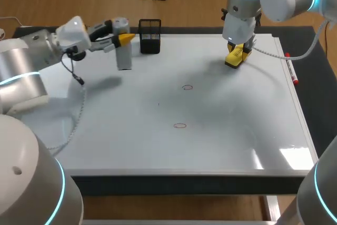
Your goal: Pick up the inspection probe, press it on each red-marked spot on the whiteboard one by one, put down the probe, pick up the eraser, and wipe off all the red marks.
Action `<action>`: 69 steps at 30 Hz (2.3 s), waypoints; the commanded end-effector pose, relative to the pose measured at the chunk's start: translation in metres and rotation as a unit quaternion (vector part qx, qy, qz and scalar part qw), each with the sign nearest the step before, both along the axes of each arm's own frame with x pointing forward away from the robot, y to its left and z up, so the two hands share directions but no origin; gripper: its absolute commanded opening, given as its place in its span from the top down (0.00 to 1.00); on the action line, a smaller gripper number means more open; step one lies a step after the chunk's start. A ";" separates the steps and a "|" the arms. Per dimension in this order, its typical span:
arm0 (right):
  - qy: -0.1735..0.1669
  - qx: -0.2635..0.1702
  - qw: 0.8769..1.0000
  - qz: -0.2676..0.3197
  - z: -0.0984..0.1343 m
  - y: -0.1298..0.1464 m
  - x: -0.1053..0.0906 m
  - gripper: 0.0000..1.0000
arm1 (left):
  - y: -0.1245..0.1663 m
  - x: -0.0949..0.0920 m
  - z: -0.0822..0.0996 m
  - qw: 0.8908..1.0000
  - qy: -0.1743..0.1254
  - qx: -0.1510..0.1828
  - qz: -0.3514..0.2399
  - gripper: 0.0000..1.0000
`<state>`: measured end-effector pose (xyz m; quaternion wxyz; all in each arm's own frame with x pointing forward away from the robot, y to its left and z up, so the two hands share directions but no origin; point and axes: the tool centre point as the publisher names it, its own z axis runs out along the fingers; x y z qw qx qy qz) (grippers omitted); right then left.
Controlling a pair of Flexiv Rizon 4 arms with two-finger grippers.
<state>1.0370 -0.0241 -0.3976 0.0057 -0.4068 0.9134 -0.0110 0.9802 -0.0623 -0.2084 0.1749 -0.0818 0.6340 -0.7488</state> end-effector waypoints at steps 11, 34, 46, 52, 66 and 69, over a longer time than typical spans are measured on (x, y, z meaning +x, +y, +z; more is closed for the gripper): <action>0.001 -0.001 1.000 0.000 0.001 0.000 0.001 1.00 | 0.055 -0.015 0.004 1.000 -0.012 -0.005 0.028 1.00; 0.003 -0.019 0.997 0.070 0.008 0.050 -0.021 1.00 | 0.055 -0.015 0.004 1.000 -0.012 -0.005 0.028 1.00; -0.008 -0.006 0.986 0.164 0.018 0.137 -0.058 1.00 | 0.055 -0.015 0.004 1.000 -0.012 -0.005 0.028 1.00; -0.006 0.003 0.977 0.214 0.016 0.183 -0.078 1.00 | 0.055 -0.015 0.004 1.000 -0.012 -0.005 0.028 1.00; 0.011 0.029 0.960 0.280 -0.013 0.232 -0.106 1.00 | 0.055 -0.015 0.004 1.000 -0.012 -0.005 0.028 1.00; 0.013 0.028 0.959 0.281 -0.015 0.232 -0.107 1.00 | 0.055 -0.015 0.004 1.000 -0.012 -0.005 0.028 1.00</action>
